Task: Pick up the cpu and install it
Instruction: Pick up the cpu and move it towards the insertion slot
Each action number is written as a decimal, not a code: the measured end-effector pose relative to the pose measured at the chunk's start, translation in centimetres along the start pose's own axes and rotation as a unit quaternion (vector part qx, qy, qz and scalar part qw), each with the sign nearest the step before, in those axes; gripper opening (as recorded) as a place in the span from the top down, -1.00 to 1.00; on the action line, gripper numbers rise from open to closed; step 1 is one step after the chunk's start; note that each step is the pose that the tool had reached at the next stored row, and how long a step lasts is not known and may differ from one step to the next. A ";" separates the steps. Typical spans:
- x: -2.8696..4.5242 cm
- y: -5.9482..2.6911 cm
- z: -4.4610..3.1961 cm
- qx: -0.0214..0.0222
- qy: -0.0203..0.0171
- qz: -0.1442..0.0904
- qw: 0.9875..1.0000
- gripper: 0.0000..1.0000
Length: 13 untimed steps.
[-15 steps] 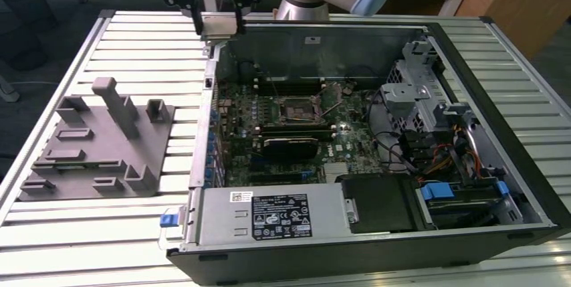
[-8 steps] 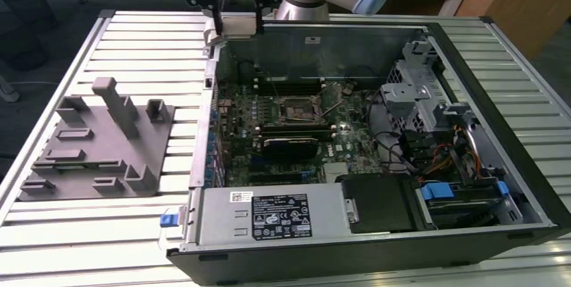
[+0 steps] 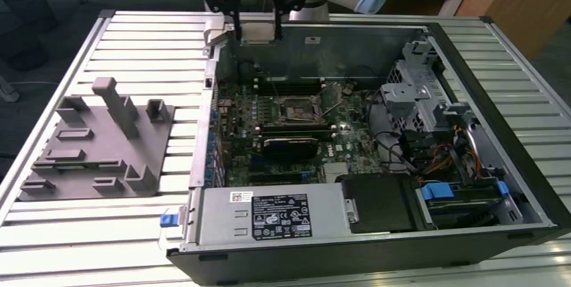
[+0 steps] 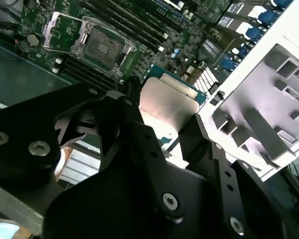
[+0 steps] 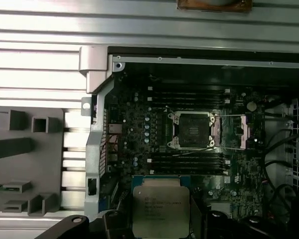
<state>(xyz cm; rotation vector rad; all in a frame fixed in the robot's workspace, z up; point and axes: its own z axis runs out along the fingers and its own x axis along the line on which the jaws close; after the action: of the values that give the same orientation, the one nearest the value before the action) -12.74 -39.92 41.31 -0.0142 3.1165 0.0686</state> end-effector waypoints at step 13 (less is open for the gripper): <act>-3.41 0.15 2.32 0.000 0.007 0.000 1.000 -0.09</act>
<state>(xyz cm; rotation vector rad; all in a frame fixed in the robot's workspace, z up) -9.27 -39.64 39.08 -0.0140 3.1314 0.0690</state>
